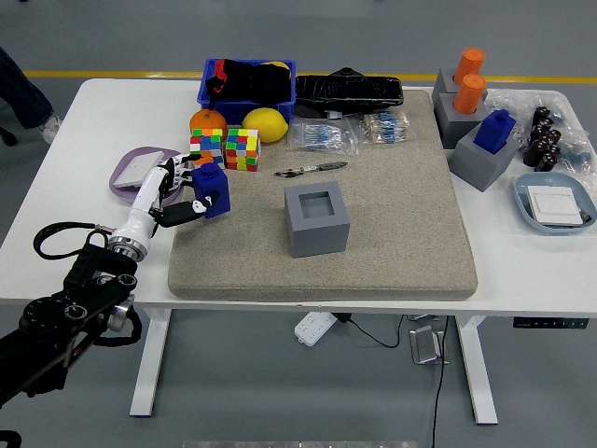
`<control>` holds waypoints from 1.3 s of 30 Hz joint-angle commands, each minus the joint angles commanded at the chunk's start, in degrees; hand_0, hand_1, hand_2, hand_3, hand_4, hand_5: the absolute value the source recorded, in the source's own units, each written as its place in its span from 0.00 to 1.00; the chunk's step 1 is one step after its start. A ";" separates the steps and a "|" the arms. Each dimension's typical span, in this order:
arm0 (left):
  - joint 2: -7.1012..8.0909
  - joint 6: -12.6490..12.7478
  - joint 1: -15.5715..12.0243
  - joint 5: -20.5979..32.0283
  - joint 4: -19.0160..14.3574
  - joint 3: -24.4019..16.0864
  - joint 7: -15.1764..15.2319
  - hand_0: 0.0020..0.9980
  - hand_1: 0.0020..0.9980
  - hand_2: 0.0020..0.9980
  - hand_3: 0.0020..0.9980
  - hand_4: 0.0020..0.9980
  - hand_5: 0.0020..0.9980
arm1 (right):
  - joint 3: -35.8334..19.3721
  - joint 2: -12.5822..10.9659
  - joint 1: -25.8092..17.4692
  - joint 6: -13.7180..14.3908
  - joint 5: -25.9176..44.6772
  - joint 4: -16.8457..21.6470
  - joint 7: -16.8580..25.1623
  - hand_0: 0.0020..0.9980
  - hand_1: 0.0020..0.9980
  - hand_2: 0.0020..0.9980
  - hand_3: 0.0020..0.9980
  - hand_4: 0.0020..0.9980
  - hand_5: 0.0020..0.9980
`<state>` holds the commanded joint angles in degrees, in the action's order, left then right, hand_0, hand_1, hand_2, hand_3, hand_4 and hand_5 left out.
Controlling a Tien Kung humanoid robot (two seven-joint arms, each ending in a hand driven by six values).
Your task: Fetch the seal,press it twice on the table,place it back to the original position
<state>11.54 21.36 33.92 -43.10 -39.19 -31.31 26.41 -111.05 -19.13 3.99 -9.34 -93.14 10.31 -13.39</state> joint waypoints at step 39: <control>0.50 -1.10 3.76 -1.60 -9.93 -1.96 -1.80 0.80 0.46 0.39 0.79 0.64 0.00 | -0.33 -0.32 0.30 0.05 0.73 0.00 0.03 0.80 0.73 0.75 0.69 0.84 0.51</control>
<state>12.04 20.26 37.68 -44.70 -49.12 -33.27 24.60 -111.39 -19.45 4.29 -9.29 -92.41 10.31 -13.36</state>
